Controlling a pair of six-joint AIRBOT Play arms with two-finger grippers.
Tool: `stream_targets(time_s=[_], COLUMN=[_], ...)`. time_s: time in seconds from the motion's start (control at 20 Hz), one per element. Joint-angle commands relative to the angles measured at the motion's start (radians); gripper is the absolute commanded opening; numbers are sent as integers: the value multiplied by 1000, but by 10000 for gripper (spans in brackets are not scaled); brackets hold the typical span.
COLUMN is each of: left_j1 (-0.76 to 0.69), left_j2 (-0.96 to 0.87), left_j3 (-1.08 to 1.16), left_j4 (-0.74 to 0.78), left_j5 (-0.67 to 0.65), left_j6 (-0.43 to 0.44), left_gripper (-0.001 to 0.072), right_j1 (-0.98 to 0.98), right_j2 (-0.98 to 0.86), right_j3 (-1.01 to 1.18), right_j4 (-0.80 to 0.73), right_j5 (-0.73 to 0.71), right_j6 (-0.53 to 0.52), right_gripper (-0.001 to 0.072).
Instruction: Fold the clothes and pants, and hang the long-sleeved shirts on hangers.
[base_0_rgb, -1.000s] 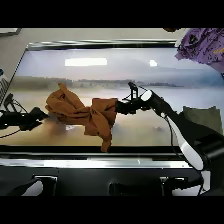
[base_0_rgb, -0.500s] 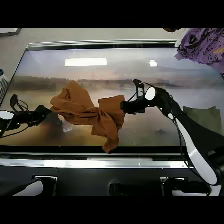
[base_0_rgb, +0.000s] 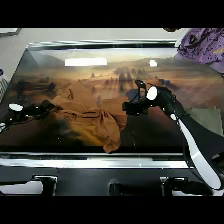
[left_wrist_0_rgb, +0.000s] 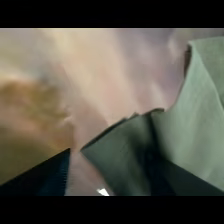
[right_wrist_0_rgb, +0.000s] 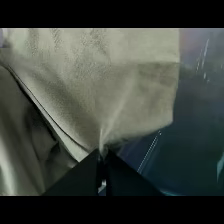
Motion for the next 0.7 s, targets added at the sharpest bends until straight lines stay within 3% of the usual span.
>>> stream_targets(time_s=[0.0, 0.1, 0.25, 0.5, 0.65], left_j1=[-26, -37, -34, -10, 7], left_j2=[-92, -98, -74, 111, 274], left_j3=[69, 86, 146, 352, 530], left_j4=[-36, -37, -38, -32, 50], left_j5=[-52, -74, -153, -251, -329], left_j6=[-1, 1, 39, 39, -24], left_gripper=[341, 36, 14, 12, 12], right_j1=[0, 0, 0, 0, 0], right_j2=[2, 10, 44, 165, 256], right_j3=[1, 1, 1, 141, 306], right_j4=[-3, -6, -86, -405, -546], right_j5=[10, 5, -16, -16, -1], right_j6=[22, 29, 72, 149, 149], right_gripper=[30, 30, 30, 29, 29])
